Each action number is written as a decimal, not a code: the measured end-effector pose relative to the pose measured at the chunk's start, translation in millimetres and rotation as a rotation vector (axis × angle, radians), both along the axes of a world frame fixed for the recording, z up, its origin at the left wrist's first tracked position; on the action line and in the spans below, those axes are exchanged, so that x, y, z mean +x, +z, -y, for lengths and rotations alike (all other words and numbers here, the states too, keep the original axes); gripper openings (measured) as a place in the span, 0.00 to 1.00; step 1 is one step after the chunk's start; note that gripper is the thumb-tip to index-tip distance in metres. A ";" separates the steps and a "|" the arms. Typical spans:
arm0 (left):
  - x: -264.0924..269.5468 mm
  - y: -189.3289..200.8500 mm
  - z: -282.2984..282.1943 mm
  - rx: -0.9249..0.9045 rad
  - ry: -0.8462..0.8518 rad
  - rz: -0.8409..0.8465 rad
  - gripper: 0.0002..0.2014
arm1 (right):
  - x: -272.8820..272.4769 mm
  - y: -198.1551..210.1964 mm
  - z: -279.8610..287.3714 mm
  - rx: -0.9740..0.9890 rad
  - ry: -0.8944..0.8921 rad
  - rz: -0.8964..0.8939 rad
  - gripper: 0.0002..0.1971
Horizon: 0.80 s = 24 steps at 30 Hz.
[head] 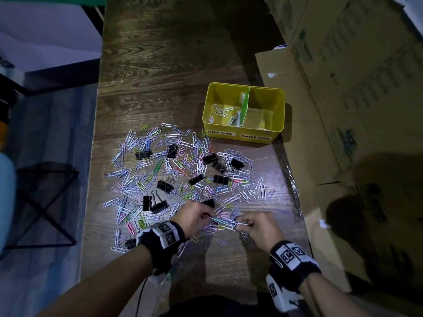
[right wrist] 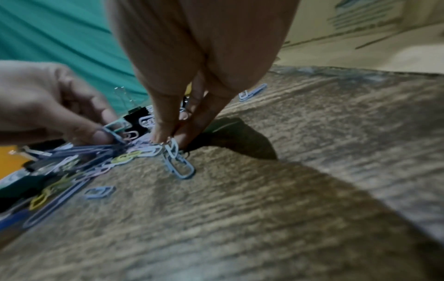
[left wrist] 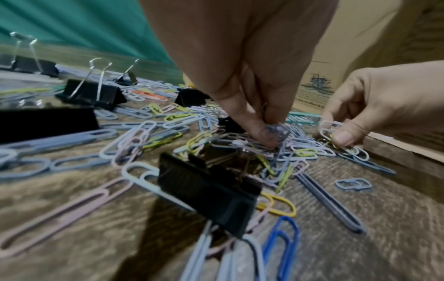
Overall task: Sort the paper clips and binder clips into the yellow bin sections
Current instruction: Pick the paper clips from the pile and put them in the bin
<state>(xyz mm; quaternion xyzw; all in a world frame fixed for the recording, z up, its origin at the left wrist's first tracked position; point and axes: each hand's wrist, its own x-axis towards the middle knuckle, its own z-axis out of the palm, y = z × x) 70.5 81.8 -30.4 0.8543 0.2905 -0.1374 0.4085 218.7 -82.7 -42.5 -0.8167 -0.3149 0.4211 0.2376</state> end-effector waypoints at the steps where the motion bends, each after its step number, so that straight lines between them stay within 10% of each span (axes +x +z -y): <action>1: -2.0 0.3 -1.5 -0.060 0.059 -0.025 0.07 | 1.4 -0.4 0.9 0.010 -0.047 -0.032 0.09; 11: 41.2 88.8 -66.7 -0.608 0.463 0.284 0.06 | 27.4 70.6 -25.9 0.445 -0.546 -0.456 0.11; 17: 134.8 111.7 -133.8 -0.416 0.607 0.488 0.08 | 67.1 137.3 -70.4 0.601 -0.486 -0.309 0.12; 24: 184.8 75.5 -152.7 0.117 0.242 0.125 0.11 | 118.6 148.2 -165.5 0.659 -0.474 -0.156 0.10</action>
